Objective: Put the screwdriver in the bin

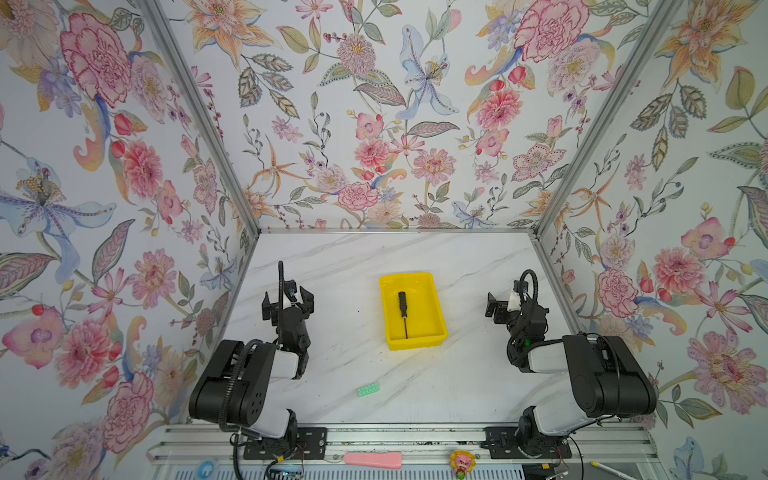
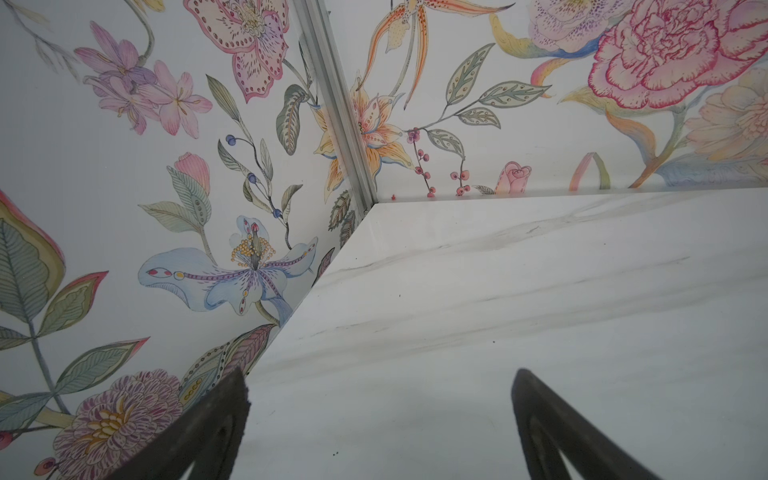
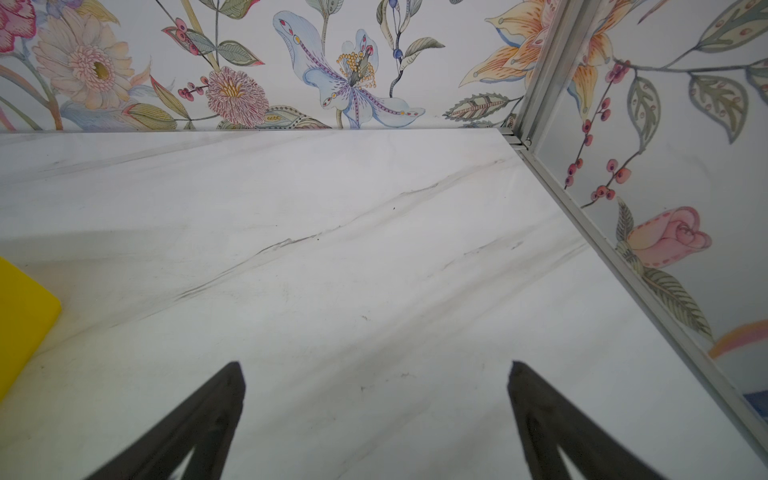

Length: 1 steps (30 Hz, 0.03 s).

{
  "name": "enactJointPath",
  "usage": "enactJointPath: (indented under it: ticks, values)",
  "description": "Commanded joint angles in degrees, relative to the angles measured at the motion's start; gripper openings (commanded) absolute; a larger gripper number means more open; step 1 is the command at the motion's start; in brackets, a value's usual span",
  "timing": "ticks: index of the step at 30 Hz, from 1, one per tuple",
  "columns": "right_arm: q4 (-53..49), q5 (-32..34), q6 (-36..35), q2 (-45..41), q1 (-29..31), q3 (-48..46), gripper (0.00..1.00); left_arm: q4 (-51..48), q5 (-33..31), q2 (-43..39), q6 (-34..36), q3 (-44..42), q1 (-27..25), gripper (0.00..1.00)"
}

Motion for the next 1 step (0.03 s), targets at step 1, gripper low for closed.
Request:
enactJointPath:
  ticks: [1]
  values:
    - [3.07,0.75,-1.07,-0.10,0.46,-0.77,0.99,1.87,1.00,-0.08,-1.03,0.01,0.49,0.99]
